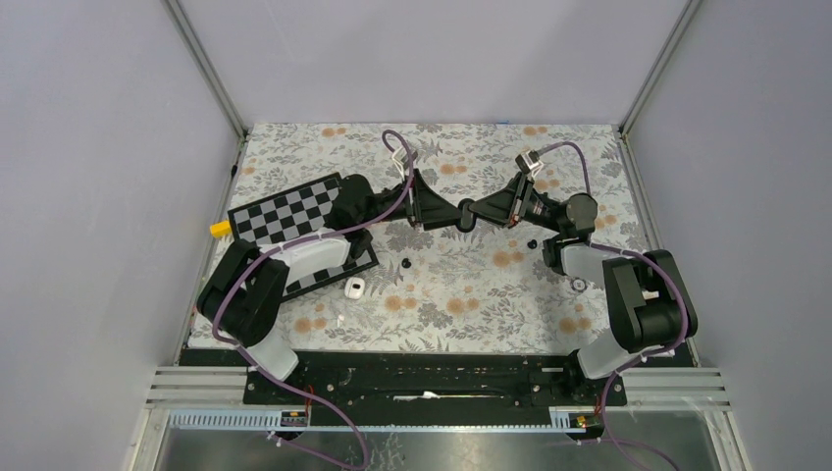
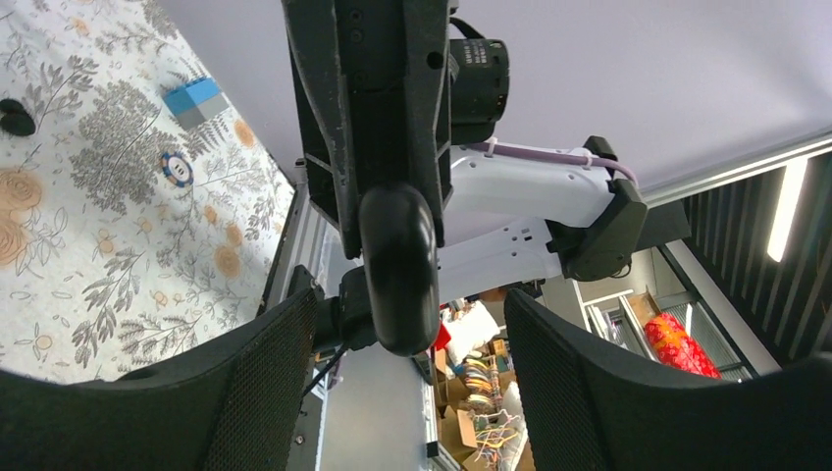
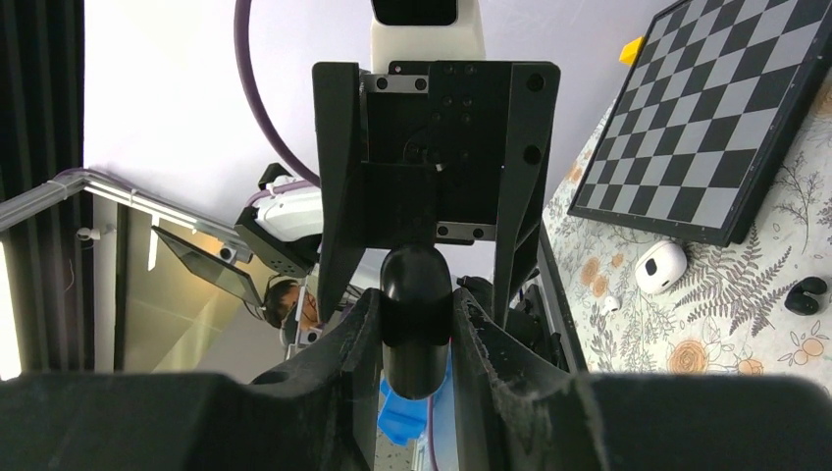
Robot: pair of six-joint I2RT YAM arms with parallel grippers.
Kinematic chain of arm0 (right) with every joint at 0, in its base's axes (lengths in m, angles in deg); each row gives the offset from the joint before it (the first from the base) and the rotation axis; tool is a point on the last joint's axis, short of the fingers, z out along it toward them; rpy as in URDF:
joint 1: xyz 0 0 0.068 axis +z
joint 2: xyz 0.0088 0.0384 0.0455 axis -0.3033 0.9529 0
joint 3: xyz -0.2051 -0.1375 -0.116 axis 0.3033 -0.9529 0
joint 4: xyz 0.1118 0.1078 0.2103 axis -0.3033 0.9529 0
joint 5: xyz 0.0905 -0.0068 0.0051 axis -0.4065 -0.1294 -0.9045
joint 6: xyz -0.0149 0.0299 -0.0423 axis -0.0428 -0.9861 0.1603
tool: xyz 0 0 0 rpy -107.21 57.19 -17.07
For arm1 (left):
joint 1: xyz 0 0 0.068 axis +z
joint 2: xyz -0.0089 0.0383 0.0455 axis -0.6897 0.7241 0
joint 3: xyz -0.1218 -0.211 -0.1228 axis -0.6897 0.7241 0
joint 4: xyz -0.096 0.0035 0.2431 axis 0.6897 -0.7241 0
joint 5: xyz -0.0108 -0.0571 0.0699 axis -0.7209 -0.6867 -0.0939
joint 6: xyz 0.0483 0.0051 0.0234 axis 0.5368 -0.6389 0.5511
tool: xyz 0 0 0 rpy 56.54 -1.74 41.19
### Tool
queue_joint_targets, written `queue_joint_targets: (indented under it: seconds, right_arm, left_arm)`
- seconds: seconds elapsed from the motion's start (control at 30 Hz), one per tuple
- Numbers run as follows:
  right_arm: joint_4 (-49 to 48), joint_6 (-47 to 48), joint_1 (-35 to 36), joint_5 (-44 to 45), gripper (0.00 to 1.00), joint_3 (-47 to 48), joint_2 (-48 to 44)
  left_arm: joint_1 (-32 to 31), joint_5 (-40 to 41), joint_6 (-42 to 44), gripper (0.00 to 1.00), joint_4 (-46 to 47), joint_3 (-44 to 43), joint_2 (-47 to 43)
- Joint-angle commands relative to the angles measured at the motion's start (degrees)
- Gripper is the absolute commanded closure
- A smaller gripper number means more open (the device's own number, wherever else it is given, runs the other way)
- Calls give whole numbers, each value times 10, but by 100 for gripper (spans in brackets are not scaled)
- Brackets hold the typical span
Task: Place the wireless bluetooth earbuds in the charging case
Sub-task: Pass from the right arm to the left, then open the charging case to the charging case.
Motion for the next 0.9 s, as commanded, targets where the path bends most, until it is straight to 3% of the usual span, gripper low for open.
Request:
queue_joint_targets:
  seconds: [0.0,0.07,0.43,0.57,0.7,0.87]
  right_arm:
    - [-70,-4,-1,-3,100,4,8]
    - [-71,-5,-1,-7,100,5,12]
    - [-81,-13,-1,-12,100,12,18]
    - [-82,-9,-1,-18,100,10,18]
    - [-81,5,-1,-32,100,4,22]
    - [-106,23,-1,-53,100,-3,42]
  left_arm:
    - [-6,8,48,30,-33,-32,-2]
    - [-7,10,56,39,-46,-35,-5]
    - [-7,6,76,58,-77,-49,0]
    - [-6,2,76,77,-77,-52,2]
    - [-4,-8,66,81,-68,-58,7]
    - [4,-27,31,100,-16,-61,19]
